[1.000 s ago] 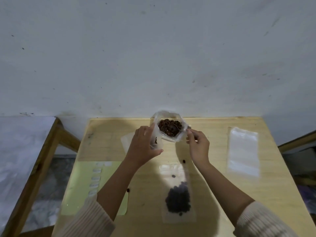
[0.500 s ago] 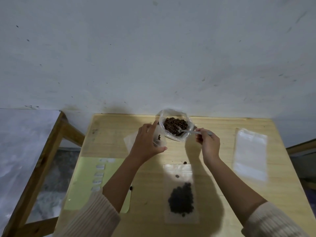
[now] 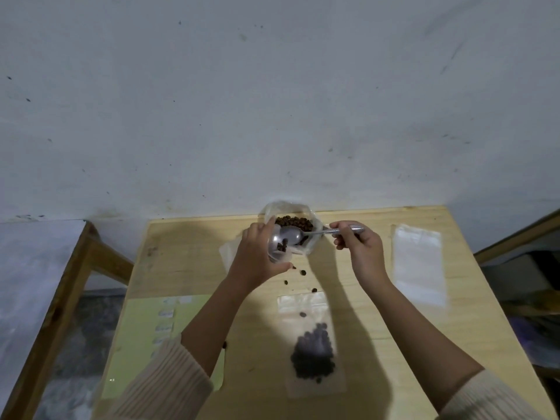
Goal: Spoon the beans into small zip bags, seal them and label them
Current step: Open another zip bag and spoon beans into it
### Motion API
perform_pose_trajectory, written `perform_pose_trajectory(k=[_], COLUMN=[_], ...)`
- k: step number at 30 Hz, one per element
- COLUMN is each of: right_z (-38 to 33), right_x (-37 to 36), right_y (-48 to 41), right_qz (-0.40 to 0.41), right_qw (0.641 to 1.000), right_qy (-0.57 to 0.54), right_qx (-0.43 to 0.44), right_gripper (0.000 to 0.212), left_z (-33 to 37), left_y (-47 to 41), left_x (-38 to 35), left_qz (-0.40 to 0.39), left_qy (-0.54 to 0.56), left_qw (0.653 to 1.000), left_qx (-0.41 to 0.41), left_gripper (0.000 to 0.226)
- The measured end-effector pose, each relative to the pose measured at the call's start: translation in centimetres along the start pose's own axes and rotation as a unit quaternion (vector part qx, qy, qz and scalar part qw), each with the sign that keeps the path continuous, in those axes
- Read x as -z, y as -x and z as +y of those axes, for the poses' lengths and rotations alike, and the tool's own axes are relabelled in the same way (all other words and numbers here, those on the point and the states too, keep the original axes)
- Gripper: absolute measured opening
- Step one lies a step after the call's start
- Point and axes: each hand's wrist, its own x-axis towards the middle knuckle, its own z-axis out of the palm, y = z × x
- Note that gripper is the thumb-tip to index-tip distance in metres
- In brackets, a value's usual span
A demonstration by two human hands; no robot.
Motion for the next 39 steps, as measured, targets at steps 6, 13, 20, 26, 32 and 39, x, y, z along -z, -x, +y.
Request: perform_pose_trajectory(k=[6, 13, 20, 26, 32, 39], right_z=[0.8, 2.8, 3.0, 1.2, -1.3, -3.4], right_x=[0.1, -1.3, -2.2, -0.4, -1.7, -5.3], right_y=[0.5, 0.1, 0.3, 1.2, 1.9, 3.3], right_qz=[0.107, 0.094, 0.025, 0.084, -0.022, -0.247], right_qw=[0.992, 0.982, 0.985, 0.978, 0.989, 0.919], right_qy=[-0.059, -0.086, 0.031, 0.161, 0.146, 0.302], right_qx=[-0.042, -0.14, -0.17, -0.104, -0.013, 0.065], right_gripper=[0.022, 0.009, 0.009, 0.012, 0.01, 0.017], left_z=[-0.7, -1.2, -1.6, -1.3, 0.3, 1.6], left_y=[0.6, 1.3, 2.0, 1.6, 1.2, 1.0], left_x=[0.8, 1.8, 2.1, 2.1, 2.3, 2.7], left_qz=[0.004, 0.009, 0.015, 0.034, 0.011, 0.0], left_qy=[0.007, 0.039, 0.08, 0.107, 0.153, 0.168], left_qw=[1.0, 0.998, 0.996, 0.994, 0.988, 0.985], left_qx=[0.021, 0.045, 0.046, 0.02, 0.036, 0.028], left_gripper=[0.105, 0.108, 0.107, 0.102, 0.097, 0.095])
